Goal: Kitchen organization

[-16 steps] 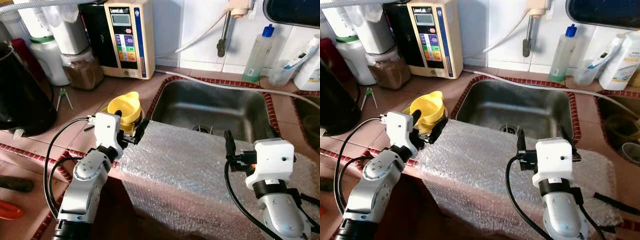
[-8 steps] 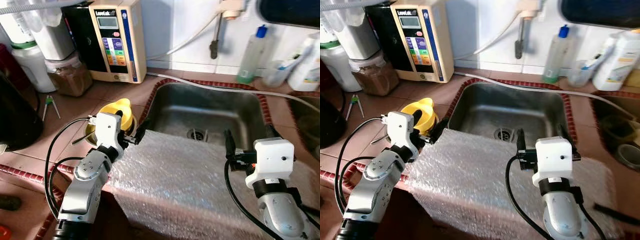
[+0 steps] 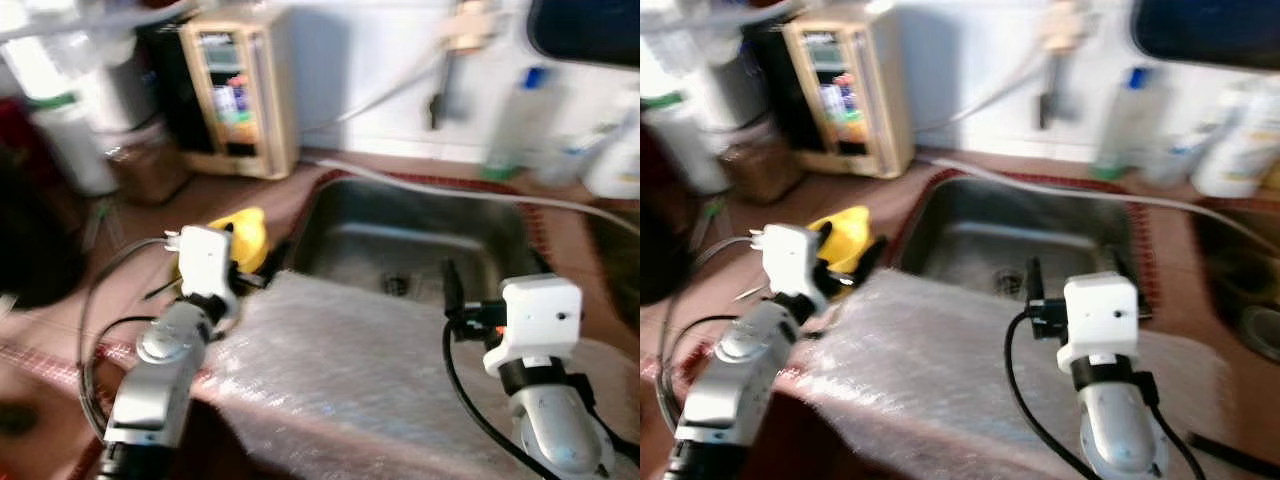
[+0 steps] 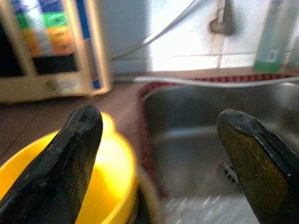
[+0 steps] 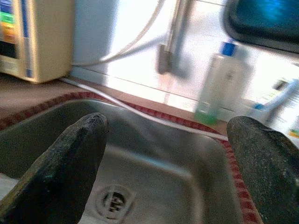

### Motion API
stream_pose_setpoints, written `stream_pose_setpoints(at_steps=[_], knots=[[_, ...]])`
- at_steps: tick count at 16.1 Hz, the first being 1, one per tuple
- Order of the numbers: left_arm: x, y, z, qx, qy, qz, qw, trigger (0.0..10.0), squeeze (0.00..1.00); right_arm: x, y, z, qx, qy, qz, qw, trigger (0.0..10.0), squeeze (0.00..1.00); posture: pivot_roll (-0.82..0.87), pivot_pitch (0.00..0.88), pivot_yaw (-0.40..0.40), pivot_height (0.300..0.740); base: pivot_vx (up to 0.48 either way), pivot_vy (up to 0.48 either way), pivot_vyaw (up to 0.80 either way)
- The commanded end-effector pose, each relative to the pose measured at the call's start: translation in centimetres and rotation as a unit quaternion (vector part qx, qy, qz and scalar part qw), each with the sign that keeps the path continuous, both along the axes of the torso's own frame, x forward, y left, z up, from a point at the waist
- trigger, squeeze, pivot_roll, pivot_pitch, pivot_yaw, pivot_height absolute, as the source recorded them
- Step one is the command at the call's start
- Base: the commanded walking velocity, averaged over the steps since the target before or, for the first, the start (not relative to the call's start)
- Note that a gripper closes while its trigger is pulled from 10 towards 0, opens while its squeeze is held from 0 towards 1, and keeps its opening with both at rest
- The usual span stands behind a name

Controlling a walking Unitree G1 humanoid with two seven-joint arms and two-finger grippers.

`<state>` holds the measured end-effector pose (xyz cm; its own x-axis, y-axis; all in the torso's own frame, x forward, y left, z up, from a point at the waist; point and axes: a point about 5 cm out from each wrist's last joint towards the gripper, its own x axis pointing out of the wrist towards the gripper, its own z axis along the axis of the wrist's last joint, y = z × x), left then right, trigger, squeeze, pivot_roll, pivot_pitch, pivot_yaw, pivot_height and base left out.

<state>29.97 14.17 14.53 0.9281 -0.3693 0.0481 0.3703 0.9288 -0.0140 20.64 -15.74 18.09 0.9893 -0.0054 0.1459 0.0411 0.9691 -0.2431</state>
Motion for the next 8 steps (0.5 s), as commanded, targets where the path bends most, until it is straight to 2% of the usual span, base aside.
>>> stream_pose_setpoints(at_steps=[1,4,8], knots=[[-0.01,-0.70,0.22,-0.002,-0.001,-0.015,1.000,10.0,0.00,0.02,-0.29,0.04,-0.005,-0.001,-0.007,1.000,10.0,0.00,-0.10,0.038,0.067,0.740,0.364,0.000,0.00],[-0.06,-0.84,0.20,-0.007,0.000,-0.018,1.000,10.0,0.00,0.03,-0.31,-0.02,-0.006,-0.001,-0.009,1.000,10.0,0.00,-0.10,0.040,0.069,0.740,0.374,0.000,0.00],[-0.19,-0.79,0.06,-0.008,0.001,-0.016,1.000,10.0,0.00,-0.04,-0.35,-0.20,-0.005,0.002,-0.009,1.000,10.0,0.00,-0.10,0.041,0.069,0.740,0.000,0.000,0.00]])
